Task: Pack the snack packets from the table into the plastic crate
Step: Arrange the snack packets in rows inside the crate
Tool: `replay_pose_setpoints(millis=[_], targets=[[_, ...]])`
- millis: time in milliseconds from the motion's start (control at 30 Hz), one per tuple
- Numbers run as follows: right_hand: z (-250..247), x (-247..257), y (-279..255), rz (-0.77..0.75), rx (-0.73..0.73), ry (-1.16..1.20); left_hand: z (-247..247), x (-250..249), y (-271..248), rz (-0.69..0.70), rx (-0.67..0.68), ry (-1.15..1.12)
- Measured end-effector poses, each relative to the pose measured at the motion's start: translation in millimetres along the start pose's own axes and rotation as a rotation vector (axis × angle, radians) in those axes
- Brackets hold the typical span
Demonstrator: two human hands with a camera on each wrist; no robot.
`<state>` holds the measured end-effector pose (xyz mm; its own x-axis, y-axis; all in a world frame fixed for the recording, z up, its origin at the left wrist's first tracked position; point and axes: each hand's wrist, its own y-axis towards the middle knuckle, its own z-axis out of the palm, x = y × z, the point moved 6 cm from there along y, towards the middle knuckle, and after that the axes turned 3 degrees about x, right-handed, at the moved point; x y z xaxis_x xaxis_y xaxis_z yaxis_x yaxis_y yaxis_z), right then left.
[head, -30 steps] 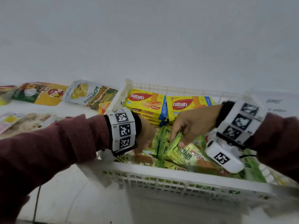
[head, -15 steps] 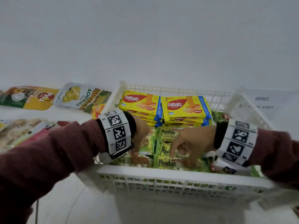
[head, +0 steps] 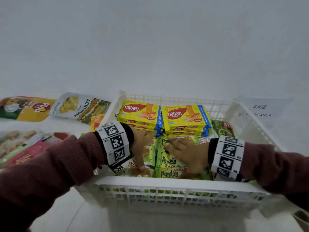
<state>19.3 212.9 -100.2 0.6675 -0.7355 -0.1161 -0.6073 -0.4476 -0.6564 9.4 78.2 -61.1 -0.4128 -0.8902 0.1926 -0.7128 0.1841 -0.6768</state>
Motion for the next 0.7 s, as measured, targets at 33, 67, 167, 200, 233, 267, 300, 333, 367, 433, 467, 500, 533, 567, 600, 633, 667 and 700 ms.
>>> replay_pose_setpoints(millis=[33, 67, 167, 200, 233, 267, 300, 333, 367, 433, 467, 500, 533, 567, 600, 633, 667, 700], targets=[[2, -1, 1, 0.013, 0.002, -0.001, 3, -1, 1, 0.009, 0.029, 0.04], [2, -3, 2, 0.027, -0.005, 0.003, 5, -2, 3, 0.023, 0.057, 0.088], [3, -3, -1, 0.06, 0.003, 0.017, 9, -5, 6, 0.035, 0.08, 0.184], [2, -2, -2, 0.062, -0.005, 0.015, 9, -6, 8, 0.035, 0.067, 0.193], [2, -1, -3, 0.066, -0.015, 0.01, 10, -7, 8, 0.033, 0.062, 0.197], [2, 0, -4, 0.067, -0.022, 0.007, 11, -6, 9, 0.027, 0.06, 0.193], [2, 0, -5, 0.068, -0.022, 0.016, 12, -6, 10, 0.025, 0.053, 0.186], [3, 0, -4, 0.07, -0.021, 0.033, 13, -5, 13, 0.019, 0.049, 0.181], [4, -1, -3, 0.065, -0.017, 0.044, 15, -4, 14, 0.011, 0.049, 0.171], [2, 0, -3, 0.032, -0.009, 0.042, 15, -2, 16, 0.002, 0.053, 0.153], [3, -1, -2, 0.016, 0.0, 0.054, 15, -1, 17, 0.002, 0.056, 0.137], [3, -2, -3, 0.009, 0.014, 0.062, 14, 0, 15, 0.008, 0.065, 0.109], [2, -1, -3, 0.004, 0.034, 0.057, 12, 3, 12, 0.011, 0.078, 0.06], [1, -1, -5, 0.01, 0.047, 0.059, 10, 5, 8, 0.017, 0.092, -0.007], [-1, -1, -5, 0.013, 0.061, 0.069, 8, 7, 2, 0.021, 0.097, -0.084], [-3, -2, -7, 0.028, 0.067, 0.081, 4, 8, -1, 0.031, 0.083, -0.15], [-7, -2, -9, 0.045, 0.05, 0.083, -1, 7, -5, 0.04, 0.051, -0.214], [-10, -1, -14, 0.064, 0.035, 0.094, -5, 7, -8, 0.047, 0.012, -0.277]])
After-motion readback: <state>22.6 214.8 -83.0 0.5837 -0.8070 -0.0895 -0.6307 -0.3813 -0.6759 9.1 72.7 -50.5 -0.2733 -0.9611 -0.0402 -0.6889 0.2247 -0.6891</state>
